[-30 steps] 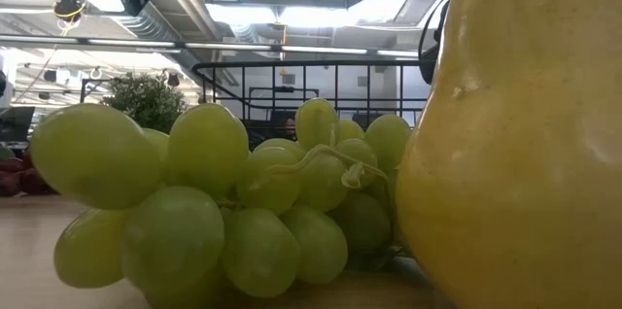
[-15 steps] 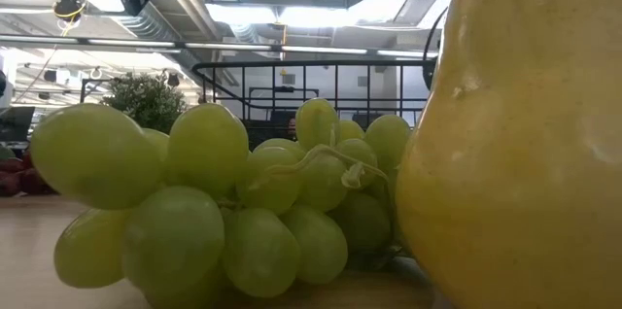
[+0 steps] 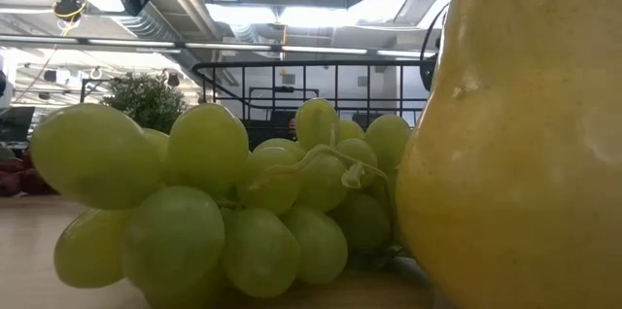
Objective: Build produce basket
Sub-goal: Put the right pink dragon fruit into the black wire basket
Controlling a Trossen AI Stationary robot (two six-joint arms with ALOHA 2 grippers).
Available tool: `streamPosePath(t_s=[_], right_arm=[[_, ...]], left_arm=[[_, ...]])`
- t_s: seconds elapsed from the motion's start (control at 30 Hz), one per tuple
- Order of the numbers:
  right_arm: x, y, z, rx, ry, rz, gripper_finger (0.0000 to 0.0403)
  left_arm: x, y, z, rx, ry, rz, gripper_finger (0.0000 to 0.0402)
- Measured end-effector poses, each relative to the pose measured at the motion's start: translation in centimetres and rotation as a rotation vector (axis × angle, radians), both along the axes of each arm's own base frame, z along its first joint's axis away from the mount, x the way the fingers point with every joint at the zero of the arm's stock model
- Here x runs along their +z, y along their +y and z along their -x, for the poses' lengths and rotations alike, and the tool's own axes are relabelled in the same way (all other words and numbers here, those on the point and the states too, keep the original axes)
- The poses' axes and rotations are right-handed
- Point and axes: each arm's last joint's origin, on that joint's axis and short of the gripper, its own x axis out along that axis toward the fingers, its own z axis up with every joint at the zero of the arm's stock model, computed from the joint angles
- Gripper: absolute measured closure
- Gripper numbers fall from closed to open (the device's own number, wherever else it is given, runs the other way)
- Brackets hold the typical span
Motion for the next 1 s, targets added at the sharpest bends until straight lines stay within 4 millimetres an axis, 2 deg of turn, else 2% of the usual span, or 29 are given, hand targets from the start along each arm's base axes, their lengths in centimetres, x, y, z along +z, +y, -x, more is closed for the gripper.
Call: streamPosePath(t_s=[0.27, 0.57, 0.83, 1.0], right_arm=[[3.1, 0.5, -3.1, 0.125, -0.060, 0.102, 0.0402], [9.1, 1.9, -6.3, 0.250, -0.114, 0.264, 0.0403], [14.6, 5.9, -10.3, 0.411, -0.287, 0.484, 0.0403], [16.7, 8.9, -12.7, 0.474, -0.405, 0.656, 0.0403]], left_arm=[[0.0, 0.0, 0.0, 0.000, 0.000, 0.000, 0.0401], [0.0, 0.0, 0.0, 0.000, 0.000, 0.000, 0.0401], [0.0, 0.0, 0.0, -0.005, 0.004, -0.016, 0.0401], [0.0, 0.0, 0.0, -0.014, 0.011, -0.046, 0.0401]])
